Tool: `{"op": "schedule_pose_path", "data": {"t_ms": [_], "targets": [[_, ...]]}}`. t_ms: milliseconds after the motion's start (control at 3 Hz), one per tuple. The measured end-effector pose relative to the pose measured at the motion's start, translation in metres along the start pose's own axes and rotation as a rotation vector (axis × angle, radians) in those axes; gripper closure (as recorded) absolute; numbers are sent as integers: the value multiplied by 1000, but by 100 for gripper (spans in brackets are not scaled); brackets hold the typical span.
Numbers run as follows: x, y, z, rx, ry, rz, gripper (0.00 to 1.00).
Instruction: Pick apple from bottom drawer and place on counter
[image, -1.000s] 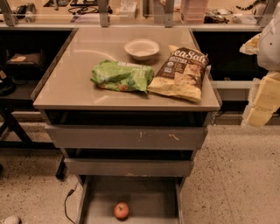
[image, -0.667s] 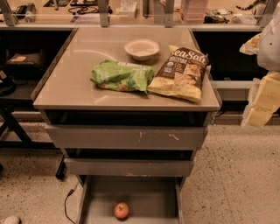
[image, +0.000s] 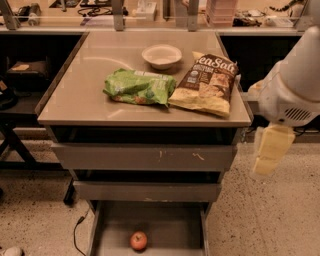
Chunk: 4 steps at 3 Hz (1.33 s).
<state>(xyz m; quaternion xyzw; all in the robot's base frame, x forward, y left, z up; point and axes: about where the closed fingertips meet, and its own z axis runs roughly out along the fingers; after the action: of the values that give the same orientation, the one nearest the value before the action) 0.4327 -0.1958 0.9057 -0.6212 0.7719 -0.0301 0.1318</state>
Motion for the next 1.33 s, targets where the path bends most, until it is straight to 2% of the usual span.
{"op": "schedule_pose_path", "data": {"t_ms": [333,667,1000,1333], "targets": [[-6,13,67,-68,15,-21,0],[-6,13,67,-68,15,-21,0],[-7,33,89,-103,21,-28,0],[-12,72,149,-205,-22,16,0]]}}
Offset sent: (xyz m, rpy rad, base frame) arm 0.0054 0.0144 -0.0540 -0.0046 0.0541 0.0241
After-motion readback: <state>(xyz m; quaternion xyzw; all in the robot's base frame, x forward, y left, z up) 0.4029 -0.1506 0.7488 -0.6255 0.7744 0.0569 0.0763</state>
